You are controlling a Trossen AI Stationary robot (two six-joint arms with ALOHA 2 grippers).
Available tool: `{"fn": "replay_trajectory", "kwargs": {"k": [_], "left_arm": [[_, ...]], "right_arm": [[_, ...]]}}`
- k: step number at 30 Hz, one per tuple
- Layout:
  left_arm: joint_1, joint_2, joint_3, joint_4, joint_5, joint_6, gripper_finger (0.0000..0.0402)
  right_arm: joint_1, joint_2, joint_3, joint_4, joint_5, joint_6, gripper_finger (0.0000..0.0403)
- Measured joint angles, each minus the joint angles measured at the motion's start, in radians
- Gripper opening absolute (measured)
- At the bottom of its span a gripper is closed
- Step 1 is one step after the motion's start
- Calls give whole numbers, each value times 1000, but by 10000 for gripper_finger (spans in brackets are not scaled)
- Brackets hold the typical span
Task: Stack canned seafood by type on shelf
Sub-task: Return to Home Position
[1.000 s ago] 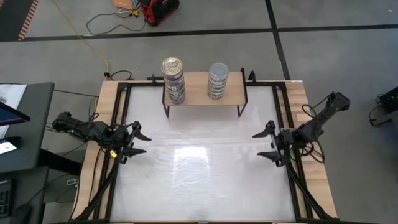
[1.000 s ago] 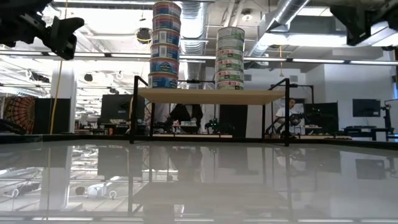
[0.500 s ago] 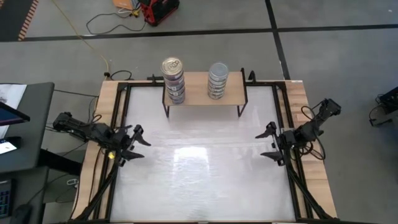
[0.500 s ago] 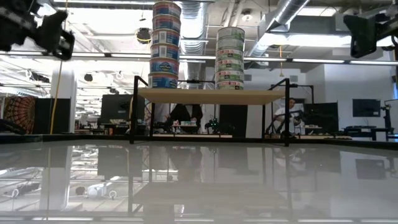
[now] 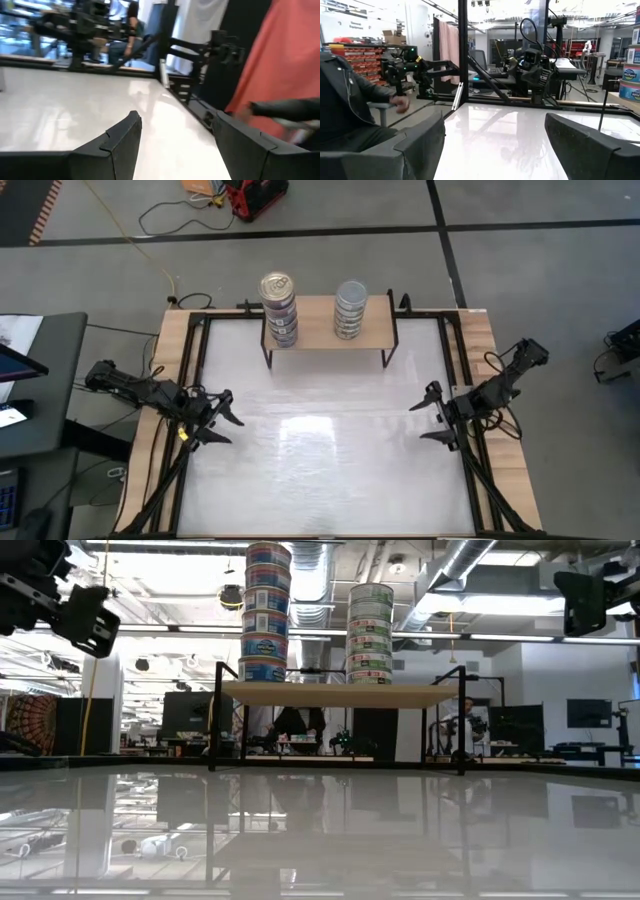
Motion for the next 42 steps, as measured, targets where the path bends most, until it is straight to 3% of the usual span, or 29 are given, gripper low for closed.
{"fn": "replay_trajectory", "kwargs": {"k": [6, 42], "left_arm": [[0, 0, -1, 0, -64, 0, 233], [0, 0, -2, 0, -64, 0, 233]], "right_arm": [[0, 0, -1, 0, 0, 0, 363], [0, 0, -3, -1, 0, 0, 363]]}}
